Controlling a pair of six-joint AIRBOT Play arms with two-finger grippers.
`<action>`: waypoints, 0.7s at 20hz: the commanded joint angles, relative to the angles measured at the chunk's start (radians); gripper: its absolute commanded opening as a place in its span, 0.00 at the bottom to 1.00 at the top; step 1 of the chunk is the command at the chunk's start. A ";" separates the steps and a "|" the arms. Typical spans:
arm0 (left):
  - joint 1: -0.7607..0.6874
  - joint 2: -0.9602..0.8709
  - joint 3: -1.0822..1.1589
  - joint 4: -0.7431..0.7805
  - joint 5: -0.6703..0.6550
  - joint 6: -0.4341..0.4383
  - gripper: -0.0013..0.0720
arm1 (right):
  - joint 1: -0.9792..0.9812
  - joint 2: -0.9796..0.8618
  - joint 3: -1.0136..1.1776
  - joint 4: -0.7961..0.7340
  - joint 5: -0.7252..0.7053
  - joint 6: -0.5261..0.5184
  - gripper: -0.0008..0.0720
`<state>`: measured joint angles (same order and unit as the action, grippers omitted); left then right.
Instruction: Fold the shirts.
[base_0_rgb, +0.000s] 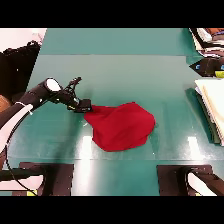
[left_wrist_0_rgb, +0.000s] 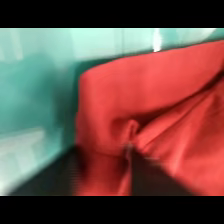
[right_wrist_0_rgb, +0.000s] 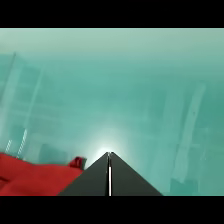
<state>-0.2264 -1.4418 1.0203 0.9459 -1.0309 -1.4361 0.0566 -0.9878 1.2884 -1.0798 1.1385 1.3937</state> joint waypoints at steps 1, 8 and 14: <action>-0.016 -0.006 0.016 -0.016 0.032 0.003 0.07 | 0.008 -0.010 0.000 -0.069 0.065 0.001 0.04; 0.019 0.081 0.238 0.028 -0.027 0.005 0.06 | 0.008 -0.017 -0.291 -0.057 0.151 0.004 0.43; 0.019 0.087 0.265 0.045 -0.046 0.004 0.06 | 0.013 -0.243 -0.428 0.263 0.060 -0.147 0.77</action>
<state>-0.2077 -1.3602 1.2697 0.9771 -1.0660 -1.4319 0.0662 -1.1332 0.9119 -0.9855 1.2335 1.3304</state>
